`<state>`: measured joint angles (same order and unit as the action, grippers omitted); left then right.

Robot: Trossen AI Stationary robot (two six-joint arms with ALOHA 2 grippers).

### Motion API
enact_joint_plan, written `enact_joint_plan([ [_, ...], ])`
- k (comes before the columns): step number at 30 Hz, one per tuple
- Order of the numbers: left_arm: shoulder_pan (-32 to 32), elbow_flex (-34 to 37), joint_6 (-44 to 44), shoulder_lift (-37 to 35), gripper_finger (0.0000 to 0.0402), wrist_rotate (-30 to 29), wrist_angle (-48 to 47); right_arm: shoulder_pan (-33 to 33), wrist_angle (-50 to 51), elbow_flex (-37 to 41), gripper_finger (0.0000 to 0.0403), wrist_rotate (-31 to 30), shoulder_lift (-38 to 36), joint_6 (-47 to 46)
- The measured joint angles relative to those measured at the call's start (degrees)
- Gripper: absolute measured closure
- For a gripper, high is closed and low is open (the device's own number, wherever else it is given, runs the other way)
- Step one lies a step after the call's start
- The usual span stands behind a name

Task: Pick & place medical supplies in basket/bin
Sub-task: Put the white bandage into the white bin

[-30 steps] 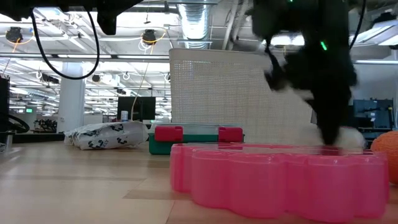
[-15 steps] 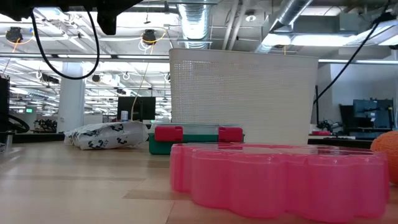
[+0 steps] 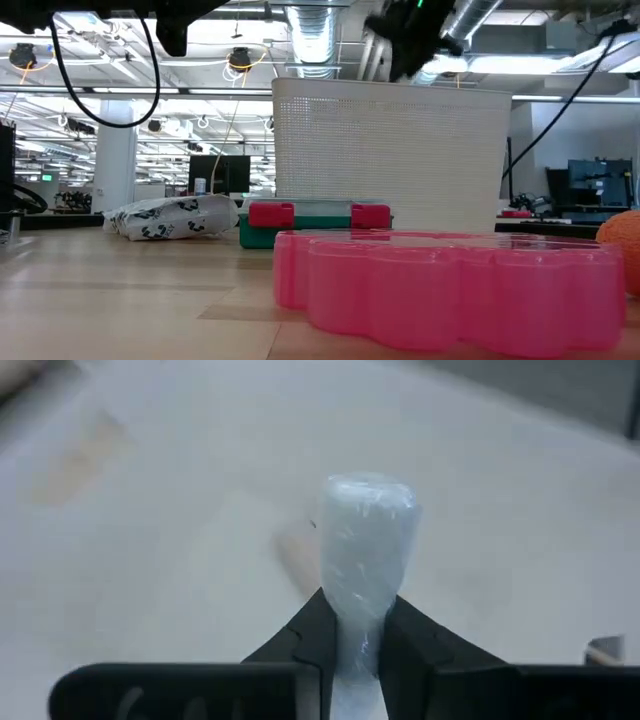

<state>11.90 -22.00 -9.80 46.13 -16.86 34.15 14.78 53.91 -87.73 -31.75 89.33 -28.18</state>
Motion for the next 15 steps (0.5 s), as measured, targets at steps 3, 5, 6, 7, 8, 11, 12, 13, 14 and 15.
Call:
enact_joint_plan([
  [3, 0.0, 0.0, 0.0, 0.0, 0.0223, 0.0, 0.0, 2.8, -0.5, 1.0, 0.0354, 2.5, 6.4, -0.2],
  [5, 0.0, 0.0, 0.0, 0.0, 0.0223, 0.0, 0.0, 4.2, -1.2, 1.1, 0.0352, 5.4, 10.9, 0.3],
  [6, 0.0, 0.0, 0.0, 0.0, 0.0223, 0.0, 0.0, 4.7, -1.7, 1.1, 0.035, 7.0, 12.9, 1.2],
  [7, 0.0, 0.0, 0.0, 0.0, 0.0223, 0.0, 0.0, 5.1, -2.4, 1.1, 0.0348, 8.4, 14.8, 2.4],
  [8, 0.0, 0.0, 0.0, 0.0, 0.0223, 0.0, 0.0, 5.4, -3.3, 1.1, 0.0345, 10.1, 16.6, 3.6],
  [11, 0.0, 0.0, 0.0, 0.0, 0.0223, 0.0, 0.3, 6.4, -6.0, 1.1, 0.0331, 13.9, 21.0, 6.1],
  [12, 0.0, 0.0, 0.0, 0.0, 0.0223, 0.0, 0.3, 6.8, -6.5, 1.1, 0.0325, 15.0, 22.1, 6.2],
  [13, 0.0, 0.0, 0.0, 0.0, 0.0223, 0.0, 0.3, 7.3, -6.6, 1.0, 0.0319, 16.4, 23.0, 6.3],
  [14, 0.0, 0.0, 0.0, 0.0, 0.0223, 0.0, 0.3, 7.9, -6.1, 0.5, 0.0313, 18.0, 23.8, 6.9],
  [15, 0.0, 0.0, 0.0, 0.0, 0.0223, 0.0, 0.4, 8.3, -6.0, -0.1, 0.0306, 19.6, 24.5, 7.6],
])
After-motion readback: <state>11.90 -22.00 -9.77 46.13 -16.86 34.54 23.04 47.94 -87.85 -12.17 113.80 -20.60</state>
